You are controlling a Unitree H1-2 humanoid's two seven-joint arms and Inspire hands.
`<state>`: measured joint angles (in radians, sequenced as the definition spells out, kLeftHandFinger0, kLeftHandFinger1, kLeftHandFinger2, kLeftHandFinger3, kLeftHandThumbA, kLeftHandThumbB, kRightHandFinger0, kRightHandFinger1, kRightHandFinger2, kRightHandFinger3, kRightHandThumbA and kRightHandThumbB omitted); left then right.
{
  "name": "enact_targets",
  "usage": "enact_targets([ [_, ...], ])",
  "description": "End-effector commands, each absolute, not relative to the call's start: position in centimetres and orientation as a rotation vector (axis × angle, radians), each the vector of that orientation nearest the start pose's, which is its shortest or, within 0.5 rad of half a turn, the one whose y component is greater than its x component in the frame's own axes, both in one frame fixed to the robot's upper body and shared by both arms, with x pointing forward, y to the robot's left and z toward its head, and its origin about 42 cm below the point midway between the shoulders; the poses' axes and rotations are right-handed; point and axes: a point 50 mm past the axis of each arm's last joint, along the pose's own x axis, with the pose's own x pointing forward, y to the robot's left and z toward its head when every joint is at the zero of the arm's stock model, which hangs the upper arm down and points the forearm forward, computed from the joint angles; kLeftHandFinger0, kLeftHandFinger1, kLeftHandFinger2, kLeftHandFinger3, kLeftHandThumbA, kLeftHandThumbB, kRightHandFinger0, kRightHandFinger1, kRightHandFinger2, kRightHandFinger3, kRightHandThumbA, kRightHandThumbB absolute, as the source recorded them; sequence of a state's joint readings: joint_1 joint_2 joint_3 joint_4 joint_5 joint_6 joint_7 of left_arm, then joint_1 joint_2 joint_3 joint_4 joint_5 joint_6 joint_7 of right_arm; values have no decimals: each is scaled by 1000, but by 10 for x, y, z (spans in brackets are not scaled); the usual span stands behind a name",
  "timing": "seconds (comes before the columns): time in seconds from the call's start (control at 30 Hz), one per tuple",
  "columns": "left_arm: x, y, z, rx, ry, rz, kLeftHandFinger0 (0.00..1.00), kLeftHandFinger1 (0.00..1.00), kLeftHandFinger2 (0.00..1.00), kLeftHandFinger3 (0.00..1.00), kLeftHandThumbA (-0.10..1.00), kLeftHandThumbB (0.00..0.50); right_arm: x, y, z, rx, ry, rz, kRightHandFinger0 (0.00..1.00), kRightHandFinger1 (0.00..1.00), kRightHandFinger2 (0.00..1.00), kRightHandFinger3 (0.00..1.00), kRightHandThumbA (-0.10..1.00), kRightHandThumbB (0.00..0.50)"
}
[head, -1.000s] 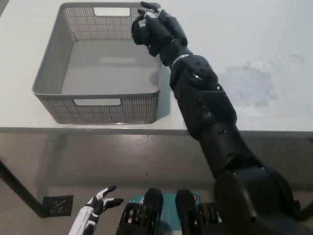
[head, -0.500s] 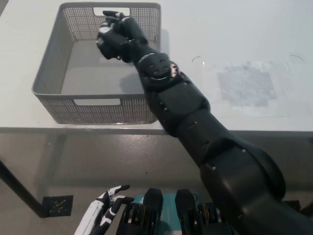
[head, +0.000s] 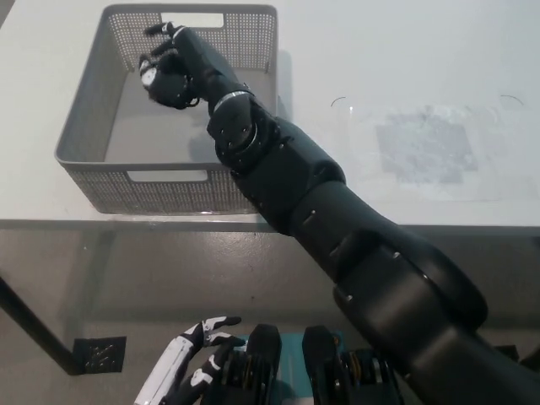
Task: Use the right hand to pick up a webcam and put it into a container on the left side
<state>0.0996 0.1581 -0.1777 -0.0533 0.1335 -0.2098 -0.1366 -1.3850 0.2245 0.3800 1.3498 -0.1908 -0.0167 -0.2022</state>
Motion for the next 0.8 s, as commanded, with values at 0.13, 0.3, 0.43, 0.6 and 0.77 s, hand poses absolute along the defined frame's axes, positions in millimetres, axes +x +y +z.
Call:
enact_targets([
  [0.13, 249, 205, 112, 309, -222, -375, 868, 679, 608, 749, 824, 0, 543, 61, 372, -937, -226, 418, 1000, 1000, 1000, 1000, 1000, 405],
  [0.3, 251, 205, 113, 313, -220, -381, 870, 673, 618, 756, 800, 0, 546, 53, 372, -956, -221, 402, 1000, 1000, 1000, 1000, 1000, 385],
  [0.43, 251, 206, 113, 321, -216, -378, 871, 675, 623, 757, 802, 0, 550, 45, 373, -922, -211, 390, 1000, 1000, 1000, 1000, 1000, 381],
  [0.6, 252, 205, 113, 328, -221, -382, 872, 672, 626, 755, 812, 0, 558, 23, 396, -797, -244, 365, 1000, 1000, 1000, 1000, 1000, 404],
  [0.77, 255, 207, 112, 315, -228, -382, 855, 654, 601, 732, 770, 0, 556, -25, 453, -497, -440, 295, 1000, 1000, 1000, 1000, 1000, 357],
])
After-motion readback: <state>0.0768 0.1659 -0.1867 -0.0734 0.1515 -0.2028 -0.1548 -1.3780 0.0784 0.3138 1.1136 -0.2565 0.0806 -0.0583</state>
